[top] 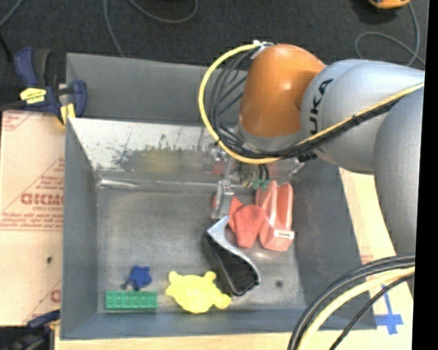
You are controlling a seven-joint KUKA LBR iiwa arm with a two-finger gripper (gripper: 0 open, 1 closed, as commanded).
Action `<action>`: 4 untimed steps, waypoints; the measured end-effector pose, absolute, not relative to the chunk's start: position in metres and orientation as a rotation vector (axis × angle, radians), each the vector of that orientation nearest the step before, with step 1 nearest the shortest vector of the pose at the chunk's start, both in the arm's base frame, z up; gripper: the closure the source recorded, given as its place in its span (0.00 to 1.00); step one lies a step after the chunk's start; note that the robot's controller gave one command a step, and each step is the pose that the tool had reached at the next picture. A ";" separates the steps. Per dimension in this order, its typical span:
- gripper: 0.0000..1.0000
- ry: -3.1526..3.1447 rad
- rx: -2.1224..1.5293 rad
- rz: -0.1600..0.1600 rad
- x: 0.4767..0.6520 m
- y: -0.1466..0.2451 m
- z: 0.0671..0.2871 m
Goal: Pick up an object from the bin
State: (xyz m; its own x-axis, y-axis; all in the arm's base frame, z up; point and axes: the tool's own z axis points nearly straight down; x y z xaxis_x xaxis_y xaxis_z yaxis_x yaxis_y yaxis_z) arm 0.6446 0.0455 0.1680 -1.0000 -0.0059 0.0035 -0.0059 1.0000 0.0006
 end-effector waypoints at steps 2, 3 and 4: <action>0.00 -3.146 0.119 -0.002 0.634 0.027 0.168; 0.00 -3.115 0.467 0.007 0.618 -0.011 0.128; 1.00 -3.126 0.341 -0.001 0.621 -0.028 0.086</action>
Offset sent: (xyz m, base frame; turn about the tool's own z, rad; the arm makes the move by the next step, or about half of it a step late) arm -0.0387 -0.0745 -0.0152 -0.1990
